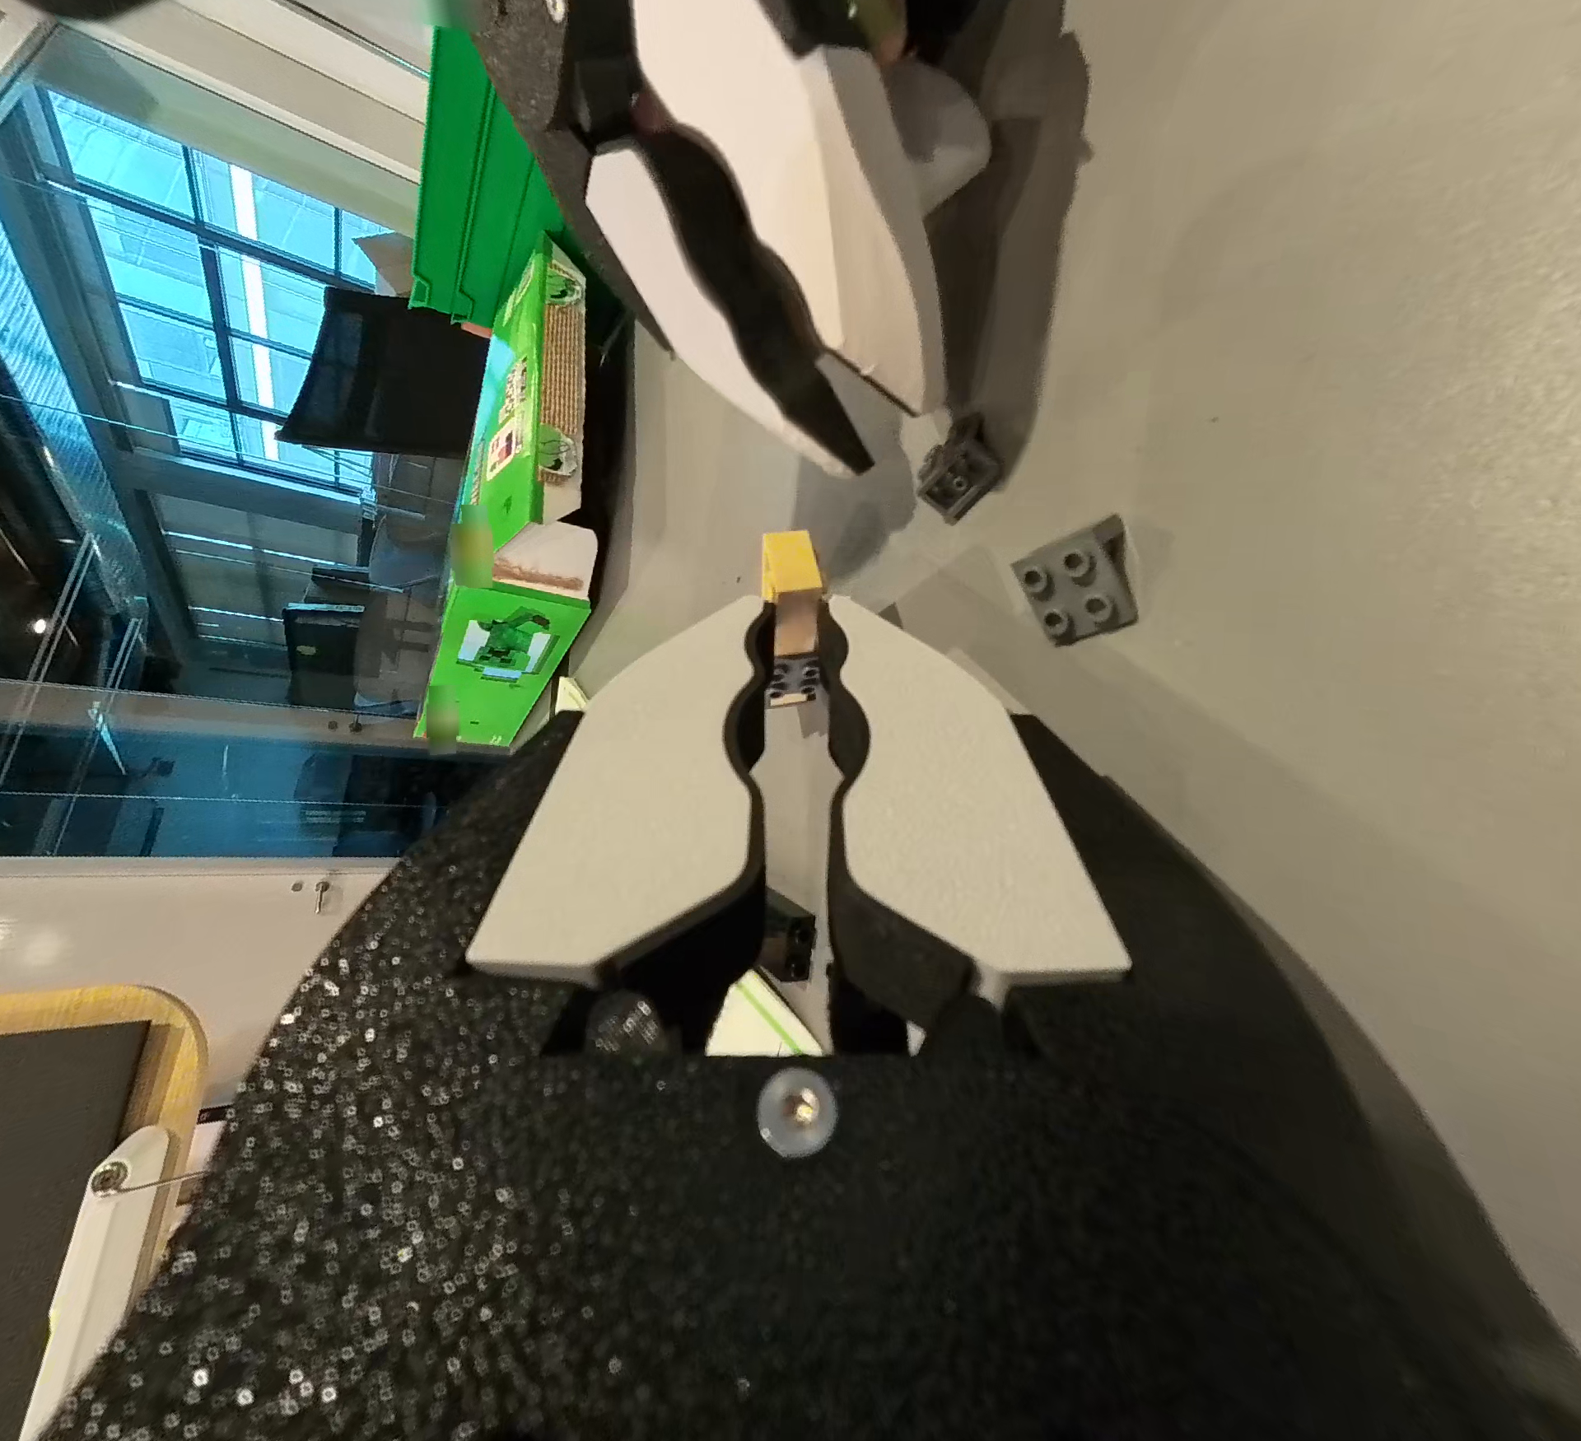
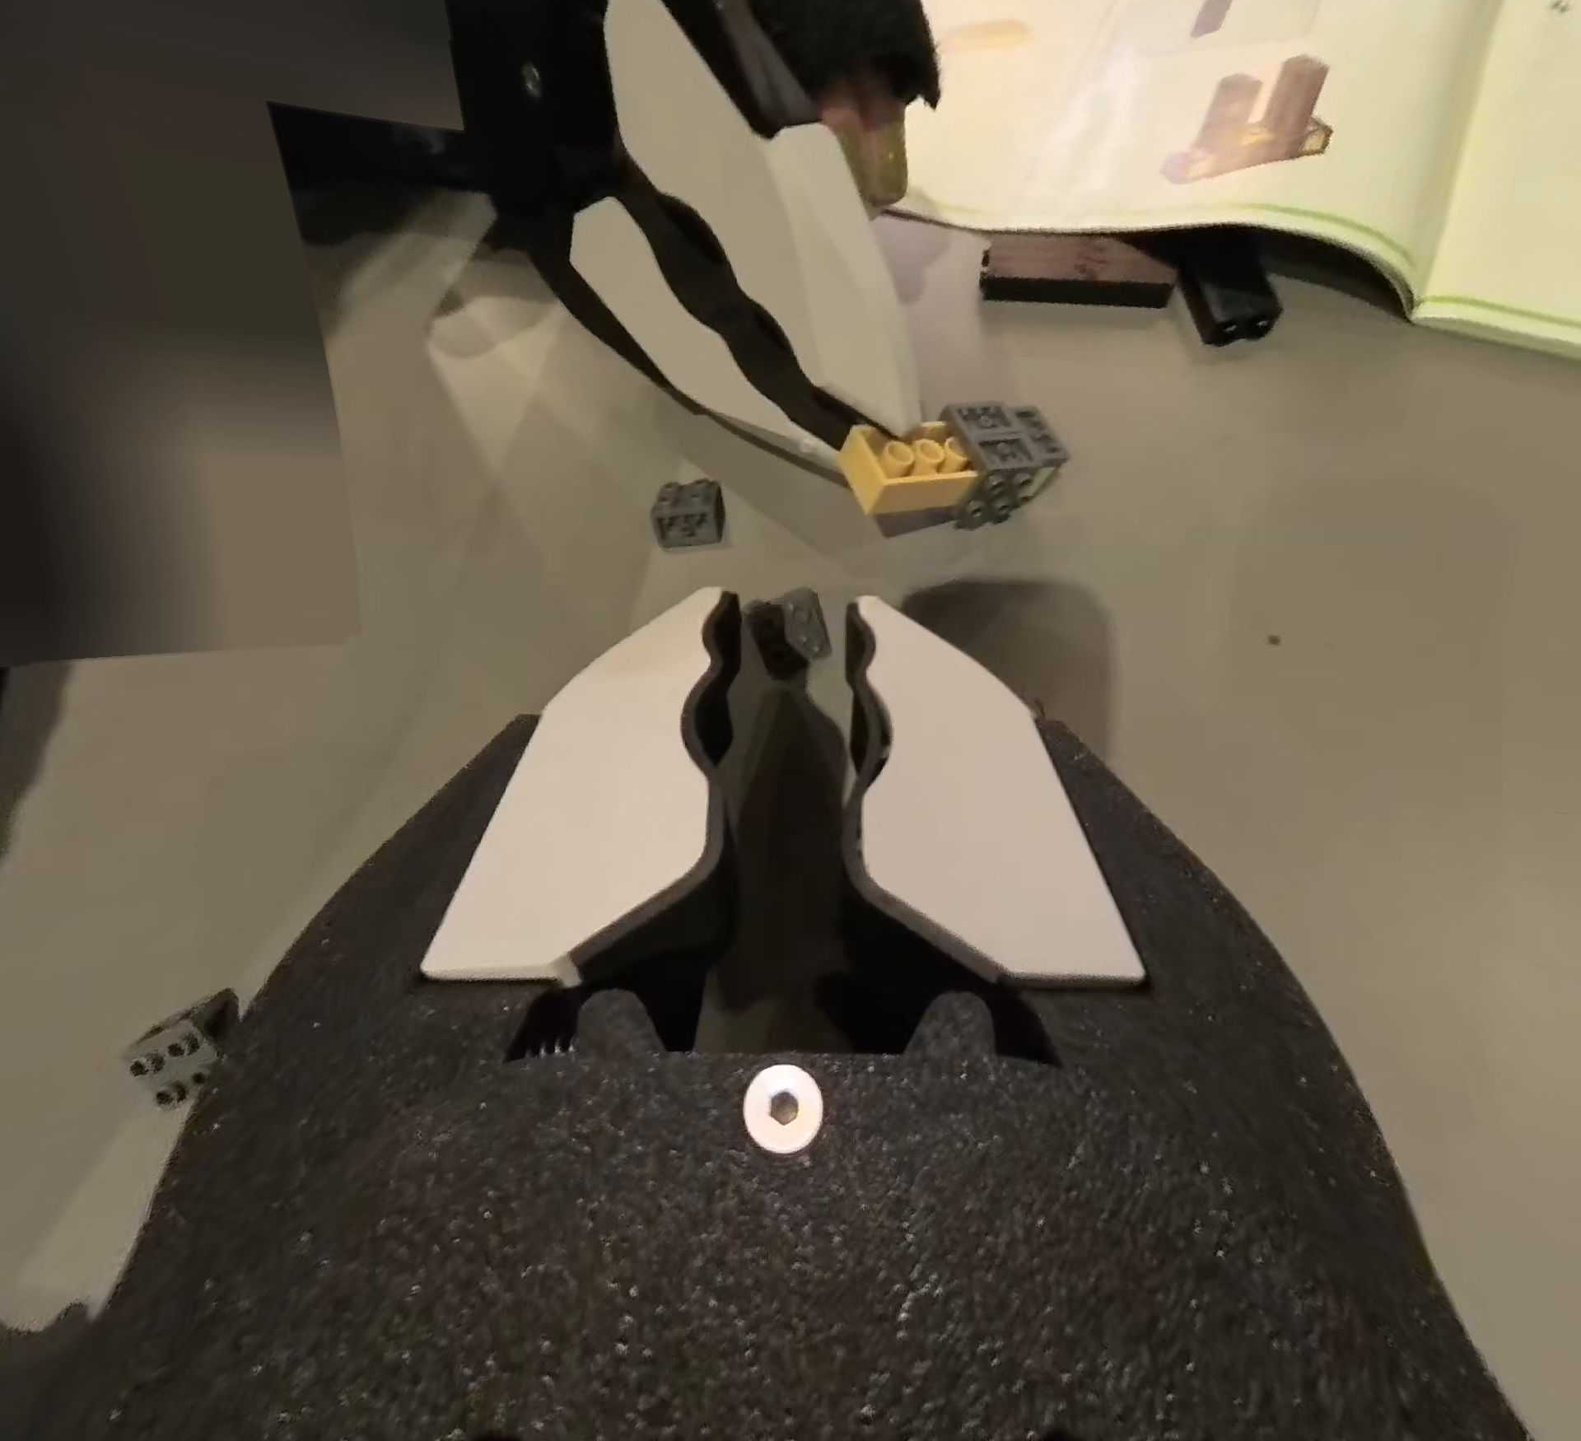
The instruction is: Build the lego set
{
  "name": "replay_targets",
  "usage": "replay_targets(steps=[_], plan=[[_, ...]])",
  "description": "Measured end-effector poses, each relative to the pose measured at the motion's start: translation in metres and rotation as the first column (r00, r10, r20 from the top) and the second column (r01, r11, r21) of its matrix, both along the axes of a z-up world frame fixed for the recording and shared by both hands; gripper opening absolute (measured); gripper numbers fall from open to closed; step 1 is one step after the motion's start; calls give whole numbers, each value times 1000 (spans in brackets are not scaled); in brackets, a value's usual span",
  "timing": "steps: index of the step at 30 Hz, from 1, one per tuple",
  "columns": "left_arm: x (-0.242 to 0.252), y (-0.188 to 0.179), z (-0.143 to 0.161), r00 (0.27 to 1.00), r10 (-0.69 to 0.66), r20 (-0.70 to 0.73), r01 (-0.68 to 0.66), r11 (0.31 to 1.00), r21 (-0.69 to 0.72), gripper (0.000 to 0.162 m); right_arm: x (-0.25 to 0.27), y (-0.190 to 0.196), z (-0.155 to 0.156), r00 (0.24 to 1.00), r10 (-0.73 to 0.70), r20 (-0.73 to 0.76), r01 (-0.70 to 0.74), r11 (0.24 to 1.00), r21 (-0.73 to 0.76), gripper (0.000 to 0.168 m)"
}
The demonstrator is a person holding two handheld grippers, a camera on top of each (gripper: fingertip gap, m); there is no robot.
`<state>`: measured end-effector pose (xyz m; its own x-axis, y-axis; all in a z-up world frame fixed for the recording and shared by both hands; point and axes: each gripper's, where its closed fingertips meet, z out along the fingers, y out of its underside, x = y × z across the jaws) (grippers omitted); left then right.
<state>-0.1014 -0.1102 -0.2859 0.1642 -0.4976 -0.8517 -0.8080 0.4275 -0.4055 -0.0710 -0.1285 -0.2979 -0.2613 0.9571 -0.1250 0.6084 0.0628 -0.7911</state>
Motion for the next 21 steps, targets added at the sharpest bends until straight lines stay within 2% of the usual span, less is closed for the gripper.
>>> replay_targets(steps=[5, 10, 12, 14, 17, 21], plan=[[0, 0, 0, 1000, 0, 0, 0, 1000, -2, 9, -3, -5, -10, 998, 29, 50, -33, 997, 70, 24], [0, 0, 0, 1000, 1, 0, -1, 1000, -2, 9, -4, 3, -12, 998, -13, 58, 4, 987, 160, 17], [0, 0, -1, 1000, 3, -1, -3, 1000, -1, 9, -5, 21, -11, 992, -118, 52, 105, 975, 195, 17], [0, 1, 0, 1000, 4, -2, -4, 1000, 0, 9, -1, 47, -10, 958, -280, 56, 262, 939, 223, 17], [0, 1, -1, 1000, 4, -1, -4, 1000, -1, 9, 15, 87, -9, 833, -547, 89, 514, 822, 246, 16], [0, 1, -1, 1000, 3, -3, -3, 1000, -3, 9, 17, 94, -7, 763, -641, 83, 620, 763, 184, 16]])
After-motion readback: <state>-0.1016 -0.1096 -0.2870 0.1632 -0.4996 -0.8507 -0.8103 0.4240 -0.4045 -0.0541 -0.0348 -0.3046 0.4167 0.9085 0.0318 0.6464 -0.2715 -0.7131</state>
